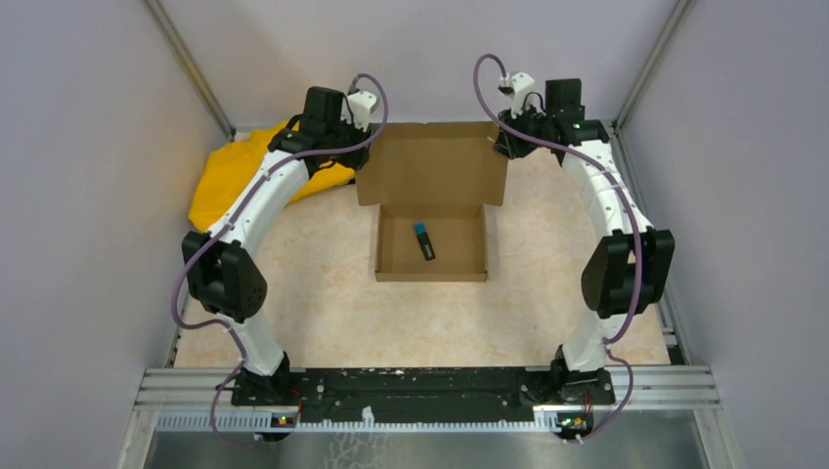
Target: Fold the paper box
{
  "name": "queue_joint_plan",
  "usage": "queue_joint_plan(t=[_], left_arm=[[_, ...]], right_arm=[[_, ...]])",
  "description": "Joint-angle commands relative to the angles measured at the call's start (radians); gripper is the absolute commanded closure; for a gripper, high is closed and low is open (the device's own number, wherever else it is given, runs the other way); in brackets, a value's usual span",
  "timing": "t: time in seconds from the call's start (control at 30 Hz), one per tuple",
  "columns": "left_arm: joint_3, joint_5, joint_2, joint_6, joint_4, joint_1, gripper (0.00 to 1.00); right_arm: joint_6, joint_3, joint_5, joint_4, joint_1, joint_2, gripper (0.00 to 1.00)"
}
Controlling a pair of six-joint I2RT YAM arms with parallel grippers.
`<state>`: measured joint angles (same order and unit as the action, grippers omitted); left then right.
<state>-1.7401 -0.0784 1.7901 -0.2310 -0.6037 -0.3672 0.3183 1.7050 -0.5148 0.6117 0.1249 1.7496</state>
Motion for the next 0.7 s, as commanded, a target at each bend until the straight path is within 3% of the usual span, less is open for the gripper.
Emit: queue_joint_plan(t=[0.0, 0.67], left_arm=[[-0.029, -0.037, 0.006, 0.014, 0.030, 0.002, 0.58], [0.102, -0.007, -0.067, 0.074, 0.152, 0.001, 0.76]], right_arm=[[0.013, 0.044, 0.017, -0.024, 0.031, 0.011, 0.76], [-0.007, -0.004, 0.247, -0.048, 0.122, -0.021, 0.87]])
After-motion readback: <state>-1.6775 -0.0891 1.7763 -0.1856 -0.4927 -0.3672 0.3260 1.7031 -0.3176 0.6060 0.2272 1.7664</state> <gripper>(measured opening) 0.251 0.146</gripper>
